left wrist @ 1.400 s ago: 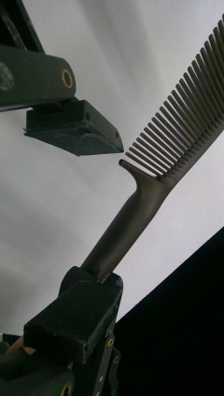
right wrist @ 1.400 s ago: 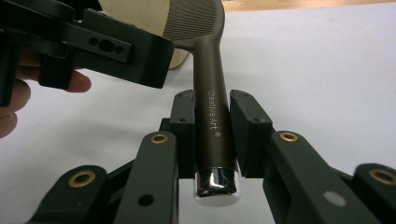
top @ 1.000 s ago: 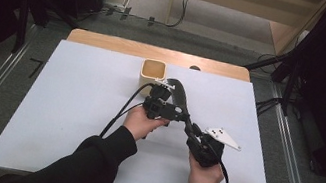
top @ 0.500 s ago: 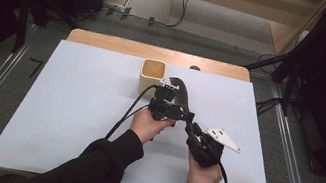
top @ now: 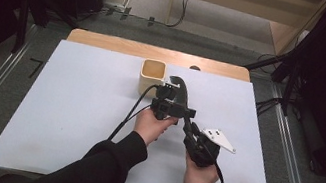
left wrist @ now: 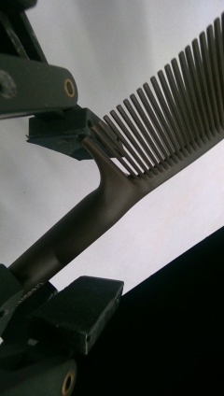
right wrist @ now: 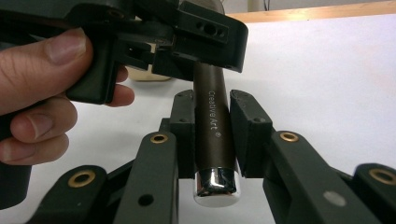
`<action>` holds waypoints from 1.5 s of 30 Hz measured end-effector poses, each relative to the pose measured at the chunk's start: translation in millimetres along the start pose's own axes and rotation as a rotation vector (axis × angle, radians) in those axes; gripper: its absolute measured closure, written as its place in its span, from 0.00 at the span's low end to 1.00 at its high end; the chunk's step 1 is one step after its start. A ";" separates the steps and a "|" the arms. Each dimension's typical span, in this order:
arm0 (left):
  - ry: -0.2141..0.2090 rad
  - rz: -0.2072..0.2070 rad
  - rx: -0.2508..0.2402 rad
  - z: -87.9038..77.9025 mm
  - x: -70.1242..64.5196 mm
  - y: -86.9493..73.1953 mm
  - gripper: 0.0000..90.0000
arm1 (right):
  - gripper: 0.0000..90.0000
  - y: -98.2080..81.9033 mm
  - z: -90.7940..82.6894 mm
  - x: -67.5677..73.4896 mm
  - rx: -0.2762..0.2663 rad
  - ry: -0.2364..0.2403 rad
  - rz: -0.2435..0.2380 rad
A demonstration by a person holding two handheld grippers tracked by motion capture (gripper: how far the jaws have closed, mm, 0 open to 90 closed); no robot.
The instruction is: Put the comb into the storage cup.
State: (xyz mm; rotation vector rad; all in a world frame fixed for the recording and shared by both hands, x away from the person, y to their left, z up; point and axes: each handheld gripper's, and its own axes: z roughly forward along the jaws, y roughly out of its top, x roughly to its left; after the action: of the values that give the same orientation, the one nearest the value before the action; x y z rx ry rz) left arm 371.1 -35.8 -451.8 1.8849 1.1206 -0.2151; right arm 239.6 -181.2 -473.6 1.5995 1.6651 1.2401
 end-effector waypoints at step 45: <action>-0.067 -0.090 0.009 -0.1 3.8 -2.5 0.70 | 0.77 -3.2 4.7 7.3 0.007 -0.015 -0.029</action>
State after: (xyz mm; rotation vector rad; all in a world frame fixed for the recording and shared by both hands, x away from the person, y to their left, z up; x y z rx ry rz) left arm 371.3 -33.0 -455.4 1.8234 1.1617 -0.3315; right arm 240.9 -172.6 -476.8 1.5793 1.6794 1.2067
